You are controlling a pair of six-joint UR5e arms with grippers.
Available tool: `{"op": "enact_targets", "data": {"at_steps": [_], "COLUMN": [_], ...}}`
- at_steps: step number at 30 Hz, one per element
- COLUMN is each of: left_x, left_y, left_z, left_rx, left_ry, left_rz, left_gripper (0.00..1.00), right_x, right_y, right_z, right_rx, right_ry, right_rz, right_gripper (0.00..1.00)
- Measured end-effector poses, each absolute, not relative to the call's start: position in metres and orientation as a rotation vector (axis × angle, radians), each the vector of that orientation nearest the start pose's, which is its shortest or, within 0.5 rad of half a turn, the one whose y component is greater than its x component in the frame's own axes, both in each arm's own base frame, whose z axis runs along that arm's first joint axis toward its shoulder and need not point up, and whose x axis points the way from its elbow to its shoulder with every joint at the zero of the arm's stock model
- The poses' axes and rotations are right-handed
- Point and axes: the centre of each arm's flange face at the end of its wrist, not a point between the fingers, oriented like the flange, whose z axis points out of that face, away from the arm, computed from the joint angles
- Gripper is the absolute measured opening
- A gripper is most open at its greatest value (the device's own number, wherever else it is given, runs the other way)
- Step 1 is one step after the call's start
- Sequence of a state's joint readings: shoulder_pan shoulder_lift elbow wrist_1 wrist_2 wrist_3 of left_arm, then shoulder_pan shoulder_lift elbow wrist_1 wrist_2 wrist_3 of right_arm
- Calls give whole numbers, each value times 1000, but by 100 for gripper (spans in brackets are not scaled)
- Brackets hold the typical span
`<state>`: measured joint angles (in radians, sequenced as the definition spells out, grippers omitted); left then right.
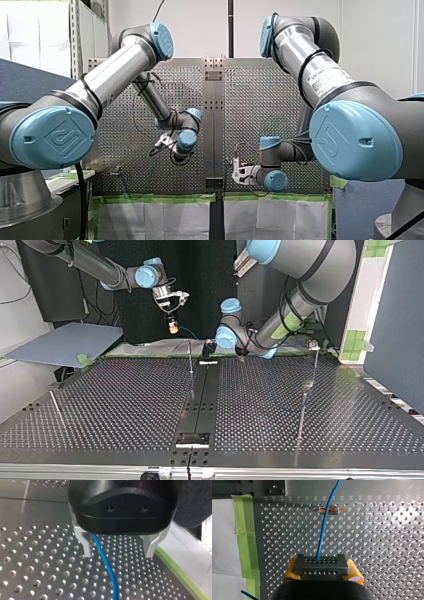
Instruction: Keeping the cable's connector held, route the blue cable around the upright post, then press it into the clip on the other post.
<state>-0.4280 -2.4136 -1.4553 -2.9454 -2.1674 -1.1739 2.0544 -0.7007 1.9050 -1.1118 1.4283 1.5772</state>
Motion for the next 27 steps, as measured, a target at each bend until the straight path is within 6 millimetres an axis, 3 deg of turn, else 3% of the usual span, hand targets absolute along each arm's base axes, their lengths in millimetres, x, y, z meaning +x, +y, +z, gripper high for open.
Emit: {"op": "enact_targets", "data": {"at_steps": [27], "left_x": [540], "left_y": [-352], "left_z": [51], "left_rx": [348], "left_ry": [2050], "left_rz": [227], "left_gripper": [100], "right_x": [390], "right_y": [-420], "right_z": [-39], "right_rx": [1766], "right_ry": [-896], "right_rz": [1576], "right_gripper": [0]}}
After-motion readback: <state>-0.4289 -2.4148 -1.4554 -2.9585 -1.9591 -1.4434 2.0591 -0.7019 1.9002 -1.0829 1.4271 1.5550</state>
